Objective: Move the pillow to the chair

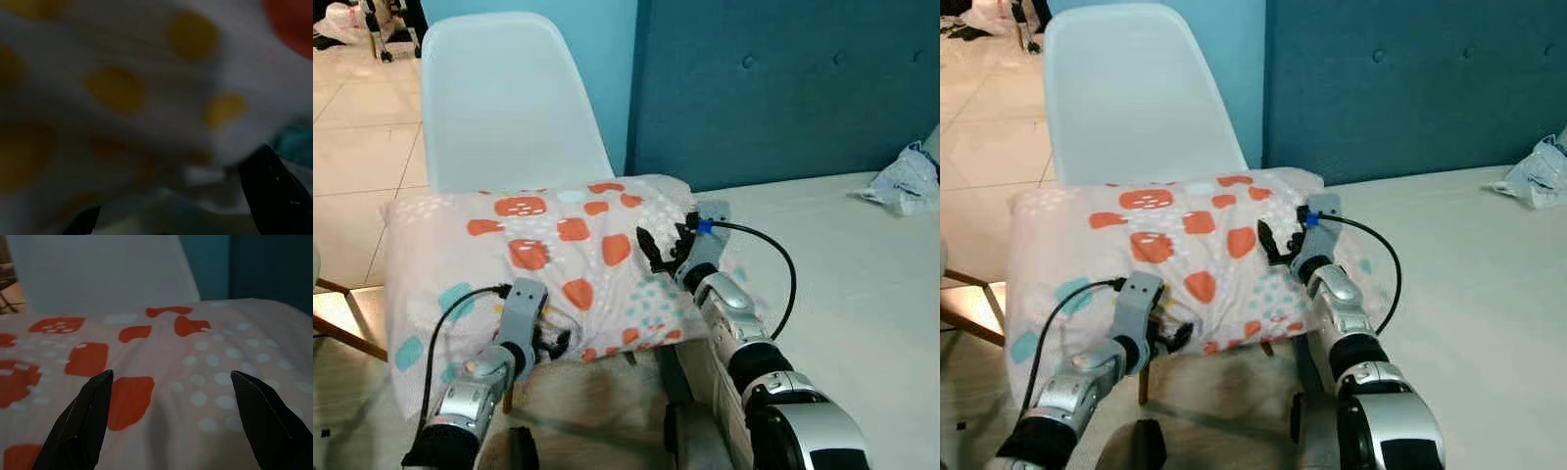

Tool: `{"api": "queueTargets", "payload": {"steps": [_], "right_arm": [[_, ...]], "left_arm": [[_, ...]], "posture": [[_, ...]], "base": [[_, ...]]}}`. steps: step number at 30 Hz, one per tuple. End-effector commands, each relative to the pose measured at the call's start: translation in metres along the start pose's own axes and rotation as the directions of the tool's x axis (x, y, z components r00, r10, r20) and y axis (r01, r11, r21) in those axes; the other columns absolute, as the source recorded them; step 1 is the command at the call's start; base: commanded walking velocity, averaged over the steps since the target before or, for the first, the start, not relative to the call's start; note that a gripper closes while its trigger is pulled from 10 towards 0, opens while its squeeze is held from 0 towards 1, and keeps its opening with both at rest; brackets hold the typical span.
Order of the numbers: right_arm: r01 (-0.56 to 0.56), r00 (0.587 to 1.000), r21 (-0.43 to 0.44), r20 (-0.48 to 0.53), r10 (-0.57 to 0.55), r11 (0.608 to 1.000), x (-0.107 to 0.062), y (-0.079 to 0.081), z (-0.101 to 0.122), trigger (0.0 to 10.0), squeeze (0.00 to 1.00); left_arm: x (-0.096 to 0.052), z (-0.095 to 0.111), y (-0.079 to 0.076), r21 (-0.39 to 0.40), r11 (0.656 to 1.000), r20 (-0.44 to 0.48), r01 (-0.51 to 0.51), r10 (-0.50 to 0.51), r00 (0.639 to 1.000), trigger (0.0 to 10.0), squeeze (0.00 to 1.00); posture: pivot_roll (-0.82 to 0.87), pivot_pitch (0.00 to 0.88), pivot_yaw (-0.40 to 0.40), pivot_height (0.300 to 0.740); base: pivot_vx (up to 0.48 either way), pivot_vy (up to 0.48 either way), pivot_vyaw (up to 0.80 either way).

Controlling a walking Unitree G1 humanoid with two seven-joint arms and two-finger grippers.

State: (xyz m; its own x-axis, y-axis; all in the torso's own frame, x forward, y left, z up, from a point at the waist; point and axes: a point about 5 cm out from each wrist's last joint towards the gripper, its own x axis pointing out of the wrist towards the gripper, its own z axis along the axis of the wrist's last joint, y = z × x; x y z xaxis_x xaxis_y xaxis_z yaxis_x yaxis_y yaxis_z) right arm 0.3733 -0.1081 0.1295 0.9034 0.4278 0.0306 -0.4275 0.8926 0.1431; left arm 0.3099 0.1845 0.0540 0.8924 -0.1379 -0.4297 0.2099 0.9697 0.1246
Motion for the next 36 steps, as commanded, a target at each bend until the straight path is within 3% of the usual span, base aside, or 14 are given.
{"api": "queueTargets", "payload": {"steps": [1, 2, 3, 4, 13, 14, 20, 24, 26, 27, 29, 31, 32, 36], "right_arm": [[-0.026, 0.999, -0.01, -0.032, 0.025, 1.0, 0.0, 0.007, -0.007, 10.0, 0.0], [-0.016, 0.999, -0.009, -0.042, 0.015, 1.0, 0.0, 0.008, -0.01, 10.0, 0.0], [-0.016, 0.999, -0.009, -0.042, 0.015, 1.0, 0.0, 0.008, -0.01, 10.0, 0.0], [0.012, 0.998, -0.005, -0.057, -0.012, 1.0, 0.0, 0.007, -0.013, 10.0, 0.0], [0.011, 0.998, 0.014, -0.068, -0.01, 1.0, -0.003, 0.005, -0.015, 10.0, 0.0], [0.012, 0.998, 0.013, -0.069, -0.011, 1.0, -0.003, 0.005, -0.016, 10.0, 0.0], [0.033, 0.997, 0.007, -0.077, -0.032, 0.999, -0.005, 0.002, -0.018, 10.0, 0.0], [0.058, 0.996, 0.01, -0.075, -0.057, 0.998, -0.007, -0.003, -0.018, 10.0, 0.0], [0.066, 0.995, 0.014, -0.076, -0.065, 0.998, -0.009, -0.005, -0.019, 10.0, 0.0], [0.066, 0.995, 0.014, -0.076, -0.065, 0.998, -0.009, -0.005, -0.019, 10.0, 0.0], [0.072, 0.994, 0.017, -0.084, -0.07, 0.997, -0.011, -0.006, -0.022, 10.0, 0.0], [0.072, 0.994, 0.017, -0.084, -0.07, 0.997, -0.011, -0.006, -0.022, 10.0, 0.0], [0.073, 0.993, 0.019, -0.09, -0.071, 0.997, -0.011, -0.005, -0.024, 10.0, 0.0], [0.082, 0.992, 0.016, -0.092, -0.08, 0.997, -0.011, -0.005, -0.024, 10.0, 0.0]], "left_arm": [[-0.002, 0.0, 0.017, 0.025, 0.994, 0.008, -0.104, 0.103, 0.995, 10.0, 0.0], [-0.003, 0.001, 0.019, -0.017, 0.994, 0.019, -0.11, 0.111, 0.994, 2.9, 0.0], [-0.003, 0.001, 0.019, -0.017, 0.994, 0.019, -0.11, 0.111, 0.994, 2.9, 0.0], [-0.005, 0.001, 0.023, -0.068, 0.988, 0.03, -0.136, 0.138, 0.99, 0.0, 0.0], [-0.008, 0.002, 0.03, -0.071, 0.982, 0.037, -0.176, 0.179, 0.983, 0.0, 0.0], [-0.009, 0.003, 0.03, -0.083, 0.982, 0.045, -0.171, 0.176, 0.983, 10.0, 1.0], [-0.016, 0.003, 0.036, -0.073, 0.986, 0.032, -0.149, 0.152, 0.988, 10.0, 1.0], [-0.037, -0.007, 0.041, -0.074, 0.995, -0.008, -0.065, 0.064, 0.998, 10.0, 1.0], [-0.053, -0.014, 0.043, -0.059, 0.998, -0.02, 0.025, -0.026, 0.999, 10.0, 1.0], [-0.053, -0.014, 0.043, -0.059, 0.998, -0.02, 0.025, -0.026, 0.999, 10.0, 1.0], [-0.073, -0.026, 0.05, 0.029, 0.996, -0.051, 0.085, -0.083, 0.995, 10.0, 1.0], [-0.073, -0.026, 0.05, 0.029, 0.996, -0.051, 0.085, -0.083, 0.995, 10.0, 1.0], [-0.083, -0.042, 0.062, 0.076, 0.996, -0.11, 0.048, -0.039, 0.993, 10.0, 0.0], [-0.095, -0.055, 0.071, 0.113, 0.994, -0.151, -0.005, 0.022, 0.988, 10.0, 0.0]], "posture": [[-0.01, 0.053, -0.055, 0.545], [0.0, 0.055, -0.061, 0.545], [0.0, 0.055, -0.061, 0.545], [0.0, 0.057, -0.064, 0.545], [-0.01, 0.061, -0.065, 0.545], [-0.01, 0.061, -0.063, 0.545], [-0.01, 0.06, -0.049, 0.545], [-0.01, 0.061, -0.041, 0.545], [0.0, 0.063, -0.045, 0.545], [0.0, 0.063, -0.045, 0.545], [0.01, 0.062, -0.051, 0.545], [0.01, 0.062, -0.051, 0.545], [0.01, 0.062, -0.054, 0.545], [0.02, 0.061, -0.055, 0.545]], "base": [[0.0, 0.0, 0.0], [0.0, 0.0, 0.0], [0.0, 0.0, 0.0], [0.0, 0.0, 0.0], [0.0, 0.0, 0.0], [0.0, 0.0, 0.0], [0.0, 0.0, 0.0], [0.0, 0.0, 0.0], [0.0, 0.0, 0.0], [0.0, 0.0, 0.0], [0.0, 0.0, 0.0], [0.0, 0.0, 0.0], [0.0, 0.0, 0.0], [0.0, 0.0, 0.0]]}}
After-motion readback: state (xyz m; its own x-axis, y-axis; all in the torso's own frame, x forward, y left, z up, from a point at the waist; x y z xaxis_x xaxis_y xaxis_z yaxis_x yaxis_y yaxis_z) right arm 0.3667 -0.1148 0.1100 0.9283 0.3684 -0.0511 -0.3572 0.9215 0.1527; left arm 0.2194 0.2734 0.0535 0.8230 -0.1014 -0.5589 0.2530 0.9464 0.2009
